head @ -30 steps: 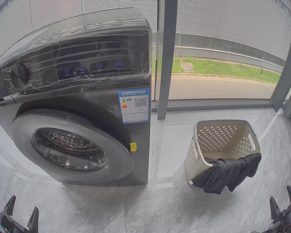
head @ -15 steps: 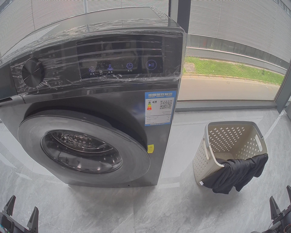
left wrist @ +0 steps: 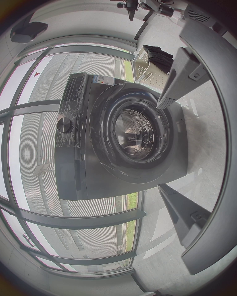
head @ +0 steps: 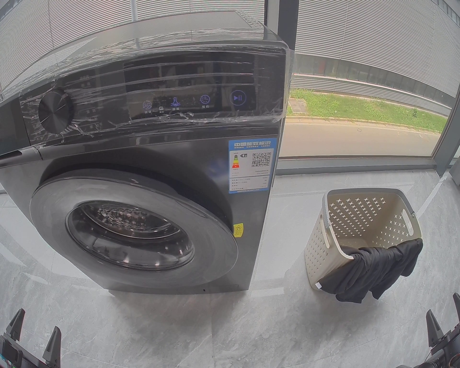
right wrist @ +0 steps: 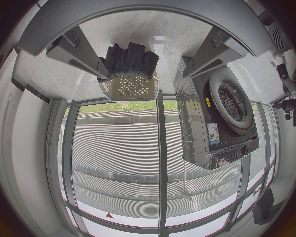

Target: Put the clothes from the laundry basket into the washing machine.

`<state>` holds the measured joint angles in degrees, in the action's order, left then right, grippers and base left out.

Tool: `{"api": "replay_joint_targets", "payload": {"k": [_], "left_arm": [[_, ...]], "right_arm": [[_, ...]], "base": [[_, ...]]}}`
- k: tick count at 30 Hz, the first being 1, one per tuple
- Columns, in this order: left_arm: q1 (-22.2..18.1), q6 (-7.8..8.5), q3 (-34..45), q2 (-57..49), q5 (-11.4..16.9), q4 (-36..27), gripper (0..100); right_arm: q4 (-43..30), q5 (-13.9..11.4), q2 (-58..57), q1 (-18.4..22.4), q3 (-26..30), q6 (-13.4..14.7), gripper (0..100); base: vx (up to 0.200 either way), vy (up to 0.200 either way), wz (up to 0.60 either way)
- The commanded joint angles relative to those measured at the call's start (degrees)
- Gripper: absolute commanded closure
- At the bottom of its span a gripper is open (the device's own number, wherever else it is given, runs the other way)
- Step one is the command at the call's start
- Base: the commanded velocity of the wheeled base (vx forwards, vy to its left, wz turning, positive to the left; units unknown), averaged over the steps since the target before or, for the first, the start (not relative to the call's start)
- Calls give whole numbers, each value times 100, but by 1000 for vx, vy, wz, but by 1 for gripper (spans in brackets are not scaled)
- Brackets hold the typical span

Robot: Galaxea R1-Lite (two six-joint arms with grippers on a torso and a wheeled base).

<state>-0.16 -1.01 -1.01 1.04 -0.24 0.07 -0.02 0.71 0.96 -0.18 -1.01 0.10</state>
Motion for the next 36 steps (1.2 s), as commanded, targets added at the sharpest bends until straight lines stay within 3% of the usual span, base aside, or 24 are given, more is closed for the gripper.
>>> {"api": "replay_joint_targets", "payload": {"k": [1, 13, 31, 36], "left_arm": [[-2, -4, 92, -86, -2, 1, 0], [-2, 13, 92, -95, -2, 1, 0], [-2, 40, 92, -95, -11, 1, 0], [-2, 48, 92, -95, -11, 1, 0]], "right_arm": [[2, 0, -79, 1, 101, -1, 0], [2, 0, -70, 9, 101, -1, 0], [2, 8, -70, 27, 101, -1, 0], [2, 8, -79, 9, 101, -1, 0]], "base": [[0, 200, 0], [0, 200, 0], [0, 0, 0], [0, 0, 360]]}}
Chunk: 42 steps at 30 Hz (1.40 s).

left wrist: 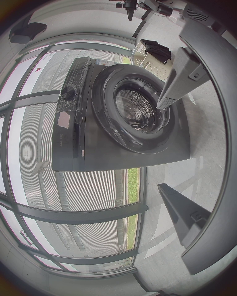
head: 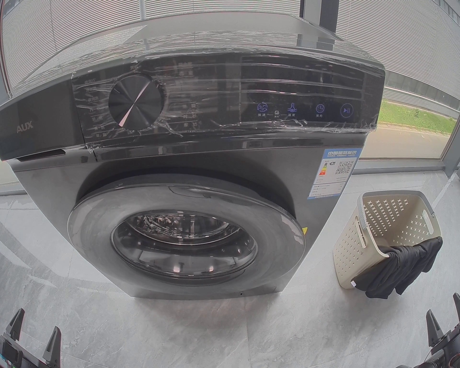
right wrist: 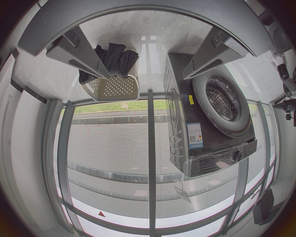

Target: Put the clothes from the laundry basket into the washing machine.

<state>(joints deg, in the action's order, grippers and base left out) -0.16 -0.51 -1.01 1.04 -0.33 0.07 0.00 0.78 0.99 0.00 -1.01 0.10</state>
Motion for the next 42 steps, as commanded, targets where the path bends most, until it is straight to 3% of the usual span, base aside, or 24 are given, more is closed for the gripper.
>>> {"api": "replay_joint_targets", "payload": {"k": [1, 37, 42], "left_arm": [[-2, -2, 92, -95, -2, 1, 0], [-2, 7, 92, -95, -11, -7, 0], [-2, 7, 92, -95, -11, -7, 0]], "right_arm": [[0, 1, -81, -9, 101, -1, 0], [0, 1, -72, -9, 101, -1, 0], [0, 1, -72, 0, 101, -1, 0]], "base": [[0, 0, 0], [0, 0, 50], [0, 0, 600]]}}
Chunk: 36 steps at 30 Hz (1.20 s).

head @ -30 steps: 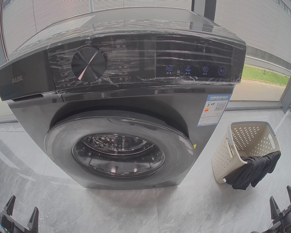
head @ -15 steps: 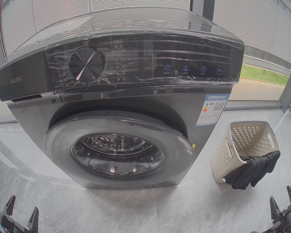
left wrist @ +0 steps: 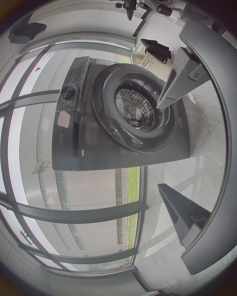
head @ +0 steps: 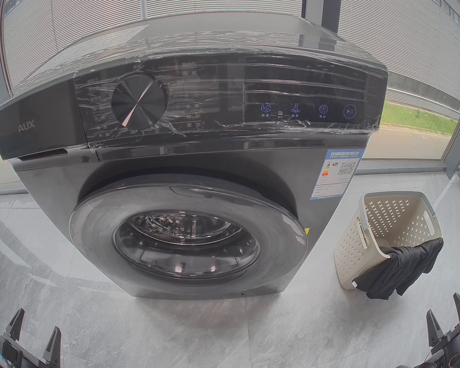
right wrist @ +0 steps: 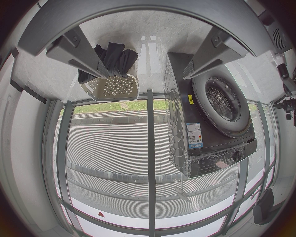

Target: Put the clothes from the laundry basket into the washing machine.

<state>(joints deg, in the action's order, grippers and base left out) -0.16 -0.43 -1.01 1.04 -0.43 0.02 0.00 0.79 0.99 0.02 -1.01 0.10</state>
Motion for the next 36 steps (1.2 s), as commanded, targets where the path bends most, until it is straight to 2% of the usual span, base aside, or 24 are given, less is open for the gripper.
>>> {"api": "replay_joint_targets", "payload": {"k": [1, 16, 28, 36], "left_arm": [[-11, -10, 92, -95, -1, -2, 0], [-2, -10, 92, -95, 8, -2, 0], [-2, -1, 92, -95, 8, -2, 0], [-11, -1, 92, -95, -1, -2, 0]], "right_arm": [[0, 0, -72, -11, 101, 8, 0], [0, 0, -81, -11, 101, -1, 0], [0, 0, -81, -11, 101, -1, 0], [-9, 0, -72, -11, 101, 34, 0]], "base": [[0, 0, 600], [0, 0, 0], [0, 200, 0], [0, 0, 0]]}}
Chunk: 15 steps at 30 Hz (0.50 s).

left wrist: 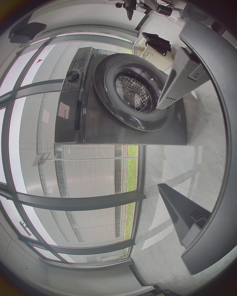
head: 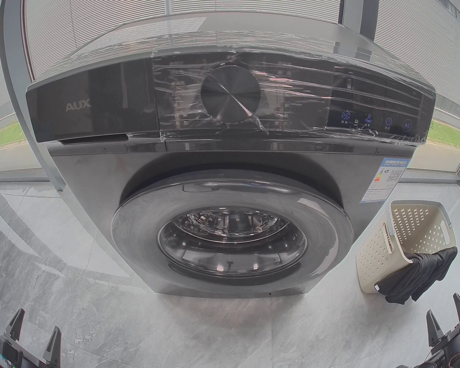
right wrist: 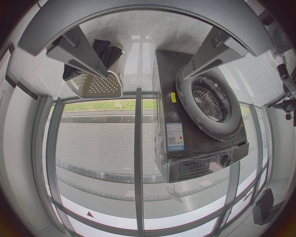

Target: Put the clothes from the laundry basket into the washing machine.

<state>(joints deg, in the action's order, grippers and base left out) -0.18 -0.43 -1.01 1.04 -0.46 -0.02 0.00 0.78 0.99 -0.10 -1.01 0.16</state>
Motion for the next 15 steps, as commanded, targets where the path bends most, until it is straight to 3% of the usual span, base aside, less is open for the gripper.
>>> {"api": "replay_joint_targets", "payload": {"k": [1, 13, 15], "left_arm": [[1, -1, 92, -95, 2, 2, 0], [-8, -1, 92, -95, 2, 2, 0], [-8, 8, 101, -95, -15, 2, 0]], "right_arm": [[-9, 10, -72, 10, 101, 28, 0], [229, -96, -99, 10, 31, 107, 0], [545, -166, -99, 1, -268, 142, 0]], "base": [[0, 0, 0], [0, 0, 0], [0, -200, 0]]}}
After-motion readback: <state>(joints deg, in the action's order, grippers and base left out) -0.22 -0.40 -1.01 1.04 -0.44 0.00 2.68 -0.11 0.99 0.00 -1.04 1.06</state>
